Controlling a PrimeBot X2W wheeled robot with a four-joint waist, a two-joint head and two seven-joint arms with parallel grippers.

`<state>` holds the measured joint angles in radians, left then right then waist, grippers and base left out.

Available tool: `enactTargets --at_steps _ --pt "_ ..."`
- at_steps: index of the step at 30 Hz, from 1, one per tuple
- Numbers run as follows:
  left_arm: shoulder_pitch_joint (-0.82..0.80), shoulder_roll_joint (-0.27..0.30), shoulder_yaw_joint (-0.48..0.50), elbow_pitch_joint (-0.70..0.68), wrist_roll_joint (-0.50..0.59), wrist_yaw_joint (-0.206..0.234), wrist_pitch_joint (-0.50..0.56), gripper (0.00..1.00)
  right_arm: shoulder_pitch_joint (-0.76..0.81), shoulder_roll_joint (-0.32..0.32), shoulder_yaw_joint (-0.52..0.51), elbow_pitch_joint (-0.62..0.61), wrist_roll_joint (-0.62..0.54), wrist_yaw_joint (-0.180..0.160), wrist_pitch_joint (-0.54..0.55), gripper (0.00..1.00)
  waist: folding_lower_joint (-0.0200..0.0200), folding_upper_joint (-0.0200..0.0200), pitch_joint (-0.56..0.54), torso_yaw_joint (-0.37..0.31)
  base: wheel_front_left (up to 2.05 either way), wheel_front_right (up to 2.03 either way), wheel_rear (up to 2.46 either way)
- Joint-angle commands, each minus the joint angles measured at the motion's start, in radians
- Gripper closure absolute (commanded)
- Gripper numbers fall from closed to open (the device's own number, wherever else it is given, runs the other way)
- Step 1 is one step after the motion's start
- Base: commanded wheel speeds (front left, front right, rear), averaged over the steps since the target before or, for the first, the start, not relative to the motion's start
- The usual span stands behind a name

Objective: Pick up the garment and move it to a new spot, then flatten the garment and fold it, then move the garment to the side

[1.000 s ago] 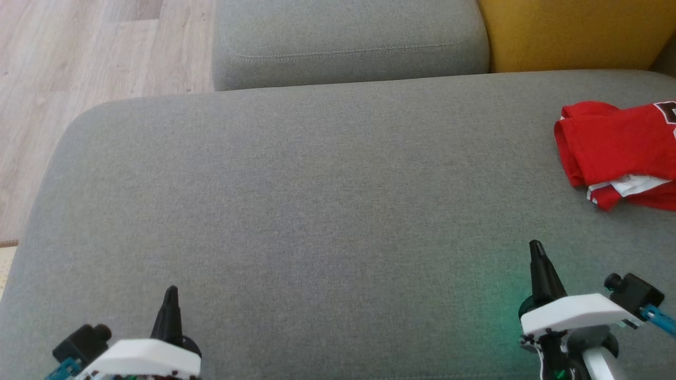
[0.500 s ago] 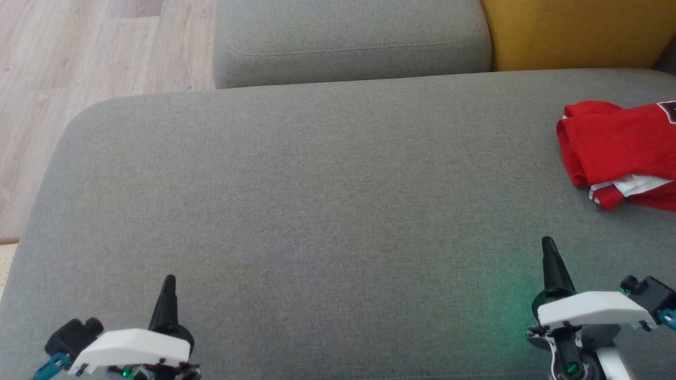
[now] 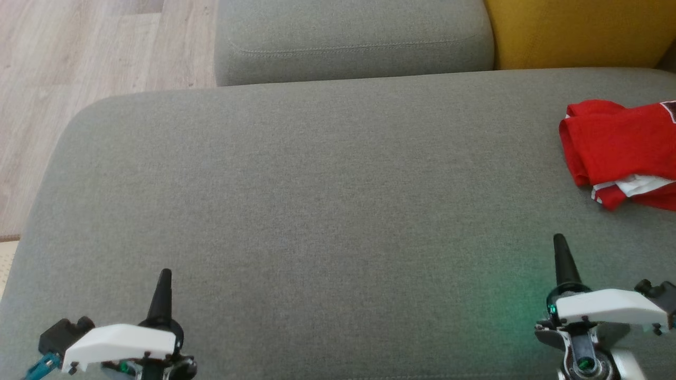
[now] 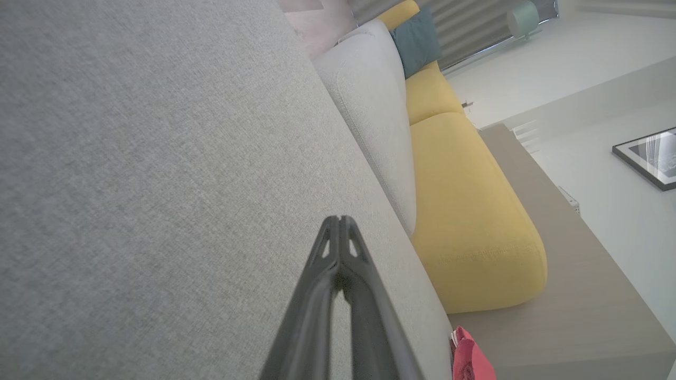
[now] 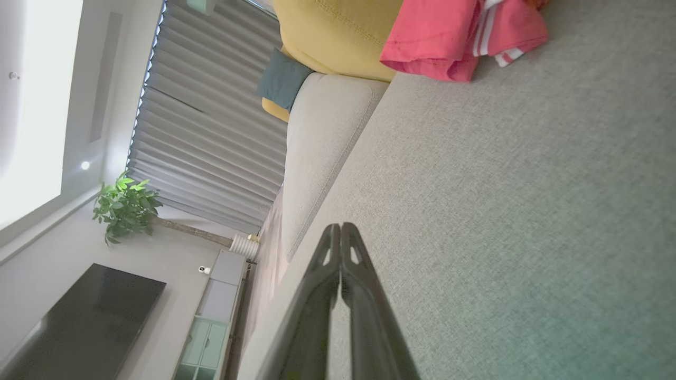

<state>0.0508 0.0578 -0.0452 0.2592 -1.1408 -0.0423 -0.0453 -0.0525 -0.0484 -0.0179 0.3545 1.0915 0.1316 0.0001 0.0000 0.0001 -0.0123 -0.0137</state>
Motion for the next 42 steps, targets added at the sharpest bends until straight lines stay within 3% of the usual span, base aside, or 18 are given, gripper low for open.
enactTargets --at_steps 1,42 --pt "-0.065 0.014 0.035 -0.028 -0.022 -0.008 0.005 1.0 -0.053 -0.007 0.004 -0.041 0.025 -0.001 0.004 1.0 0.0 -0.0001 0.0 0.0 0.0 0.0 0.0" --pt "-0.152 0.012 0.128 -0.016 -0.469 -0.085 0.131 1.0 -0.055 -0.005 -0.088 -0.107 0.497 -0.001 0.105 1.0 0.0 -0.0001 0.015 0.013 0.0 0.0 0.0"
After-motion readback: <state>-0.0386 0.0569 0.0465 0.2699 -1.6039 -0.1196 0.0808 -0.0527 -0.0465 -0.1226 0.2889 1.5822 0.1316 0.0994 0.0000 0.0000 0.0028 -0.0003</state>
